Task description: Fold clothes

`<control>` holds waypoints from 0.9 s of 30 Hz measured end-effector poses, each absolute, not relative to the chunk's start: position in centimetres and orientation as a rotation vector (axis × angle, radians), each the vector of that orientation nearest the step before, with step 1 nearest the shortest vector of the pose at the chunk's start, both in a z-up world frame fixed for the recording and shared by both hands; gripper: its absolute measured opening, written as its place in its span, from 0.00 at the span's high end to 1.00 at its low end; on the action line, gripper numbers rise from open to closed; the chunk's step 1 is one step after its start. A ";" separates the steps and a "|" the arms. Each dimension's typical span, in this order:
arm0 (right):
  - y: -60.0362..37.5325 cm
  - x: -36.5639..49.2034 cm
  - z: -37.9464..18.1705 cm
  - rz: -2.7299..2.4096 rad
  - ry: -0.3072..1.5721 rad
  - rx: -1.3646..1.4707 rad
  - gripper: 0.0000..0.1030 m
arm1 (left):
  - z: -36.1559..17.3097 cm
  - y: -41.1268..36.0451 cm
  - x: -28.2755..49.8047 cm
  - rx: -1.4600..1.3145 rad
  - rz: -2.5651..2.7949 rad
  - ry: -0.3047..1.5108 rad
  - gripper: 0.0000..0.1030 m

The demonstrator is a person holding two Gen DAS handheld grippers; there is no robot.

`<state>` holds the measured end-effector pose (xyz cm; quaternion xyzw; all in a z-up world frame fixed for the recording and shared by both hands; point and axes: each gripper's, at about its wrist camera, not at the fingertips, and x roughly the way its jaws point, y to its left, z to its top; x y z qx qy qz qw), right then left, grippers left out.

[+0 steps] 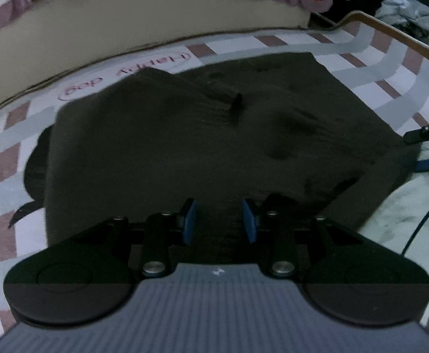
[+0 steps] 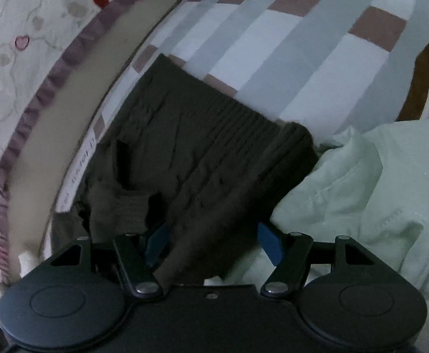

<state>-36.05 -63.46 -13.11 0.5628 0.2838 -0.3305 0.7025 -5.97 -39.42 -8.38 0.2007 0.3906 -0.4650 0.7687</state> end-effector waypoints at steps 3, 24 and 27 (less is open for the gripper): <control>-63.7 -35.7 -13.9 -0.752 0.655 1.280 0.29 | -8.4 -38.9 -5.7 0.408 -0.984 0.818 0.67; -57.0 -29.5 -5.6 -0.620 0.376 0.659 0.90 | -8.7 -32.9 0.2 0.234 -1.027 1.127 0.71; -51.8 -25.0 -0.5 -0.332 0.272 0.512 0.90 | -7.1 -29.2 3.4 0.026 -1.036 1.156 0.71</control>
